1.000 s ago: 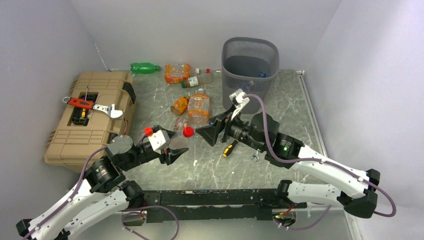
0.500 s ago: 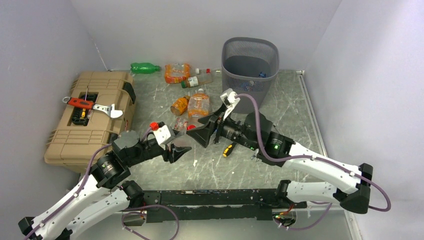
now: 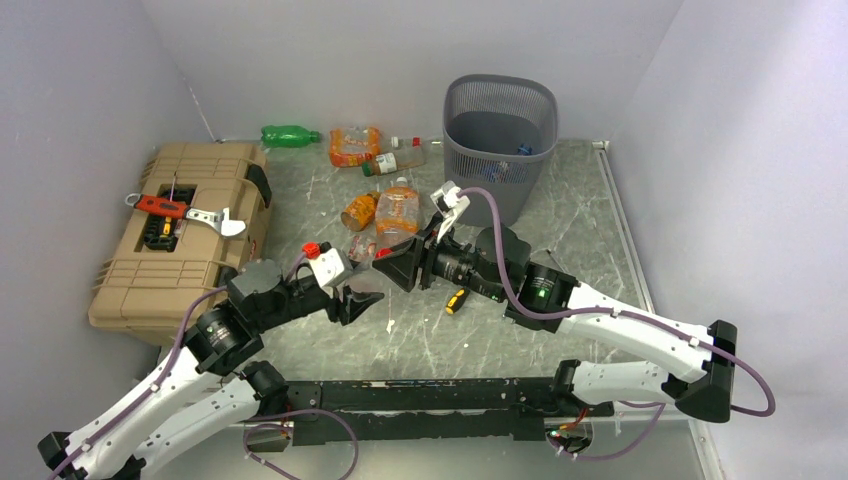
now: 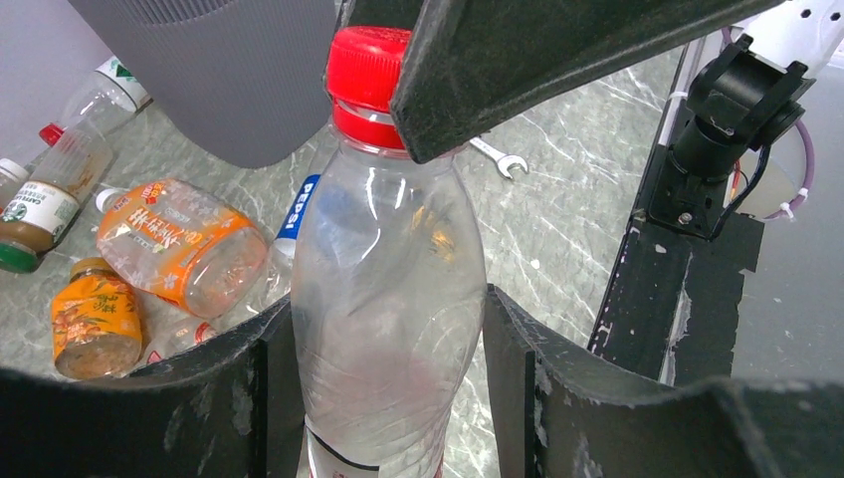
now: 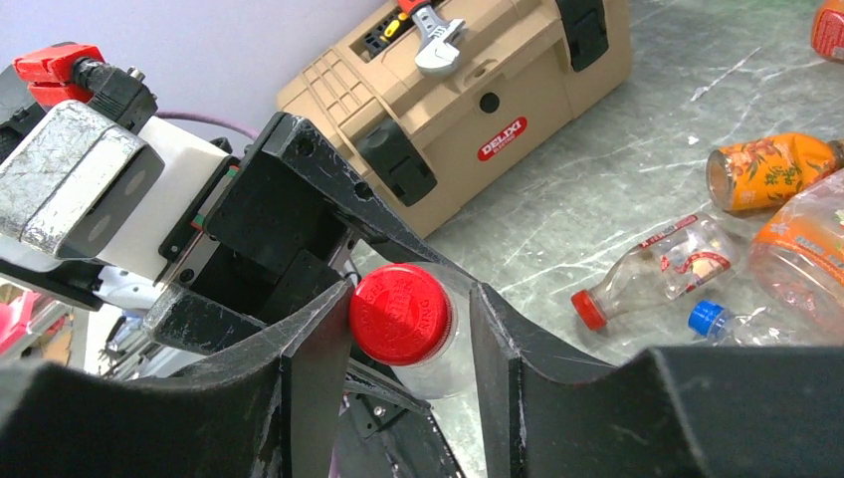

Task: Put the plastic bottles in the bin
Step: Place the plastic bottle in the trash bin.

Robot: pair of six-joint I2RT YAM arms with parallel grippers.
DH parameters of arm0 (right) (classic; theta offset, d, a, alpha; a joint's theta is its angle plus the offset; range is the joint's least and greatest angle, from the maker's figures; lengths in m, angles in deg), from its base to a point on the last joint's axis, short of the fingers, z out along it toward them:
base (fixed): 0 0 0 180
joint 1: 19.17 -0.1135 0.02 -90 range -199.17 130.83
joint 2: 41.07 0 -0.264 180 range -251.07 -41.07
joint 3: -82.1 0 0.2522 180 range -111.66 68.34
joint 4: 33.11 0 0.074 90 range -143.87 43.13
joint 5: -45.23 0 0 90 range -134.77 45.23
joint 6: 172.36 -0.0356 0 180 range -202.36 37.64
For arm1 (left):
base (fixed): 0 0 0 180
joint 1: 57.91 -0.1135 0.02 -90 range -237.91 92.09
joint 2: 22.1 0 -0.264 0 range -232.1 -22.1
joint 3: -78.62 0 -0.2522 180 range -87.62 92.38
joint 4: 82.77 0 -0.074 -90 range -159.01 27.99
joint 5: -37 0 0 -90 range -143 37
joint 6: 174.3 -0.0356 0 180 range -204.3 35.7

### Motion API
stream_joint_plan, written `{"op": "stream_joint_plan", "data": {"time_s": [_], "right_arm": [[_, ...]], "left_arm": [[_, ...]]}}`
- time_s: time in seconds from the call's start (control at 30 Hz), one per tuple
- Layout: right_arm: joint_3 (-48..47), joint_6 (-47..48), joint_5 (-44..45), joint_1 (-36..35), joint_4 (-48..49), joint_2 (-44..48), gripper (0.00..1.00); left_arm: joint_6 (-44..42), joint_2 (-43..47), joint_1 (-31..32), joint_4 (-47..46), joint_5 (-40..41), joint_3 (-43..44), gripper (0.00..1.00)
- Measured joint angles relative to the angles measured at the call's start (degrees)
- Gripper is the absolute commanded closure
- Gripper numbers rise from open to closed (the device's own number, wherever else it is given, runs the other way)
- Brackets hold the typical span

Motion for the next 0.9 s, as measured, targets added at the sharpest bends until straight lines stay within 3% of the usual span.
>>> {"op": "stream_joint_plan", "data": {"time_s": [0.1, 0.2, 0.27, 0.33, 0.4, 0.43, 0.47, 0.5, 0.53, 0.73, 0.9], "right_arm": [[0.0, -0.3, 0.0, 0.0, 0.0, -0.1, 0.41], [0.0, -0.6, 0.1, 0.1, -0.1, -0.6, 0.41], [0.0, -0.7, 0.1, 0.1, -0.2, -1.0, 0.49], [0.0, -0.9, 0.0, 0.0, -0.2, -1.2, 0.64], [0.0, -0.8, 0.0, -0.1, -0.3, -1.2, 0.88], [0.0, -0.4, 0.2, -0.1, -0.5, -1.2, 0.99], [0.0, 0.1, 1.0, 0.0, -1.0, -1.2, 1.0], [0.0, 0.3, 1.0, 0.1, -1.4, -1.2, 1.0], [0.0, 0.2, 1.0, 0.2, -1.4, -1.2, 1.0], [-2.0, 3.0, 5.8, 0.1, -7.8, 0.5, 1.0], [-14.9, 11.0, 16.1, 0.1, -18.2, 3.8, 1.0]], "left_arm": [[0.1, 0.0, 0.0, 0.0, 0.0, 0.0, 0.84], [0.1, 0.0, 0.0, 0.0, -0.1, 0.0, 0.84], [0.1, 0.0, 0.0, 0.0, -0.1, 0.0, 0.83], [0.1, 0.0, 0.0, 0.1, 0.0, 0.0, 0.82], [0.2, -0.2, 0.0, 0.2, 0.0, -0.1, 0.76], [0.5, -0.2, 0.0, 0.2, 0.0, -0.2, 0.63], [1.0, -0.2, 0.0, 0.2, -0.1, -0.3, 0.42], [1.1, -0.2, 0.0, 0.3, -0.1, -0.3, 0.14], [1.3, -0.2, 0.0, 0.2, -0.1, -0.3, 0.02], [2.0, 0.6, 0.0, -0.1, 2.1, -0.3, 0.01], [2.4, 4.4, 0.0, -1.8, 5.7, -1.6, 0.0]]}}
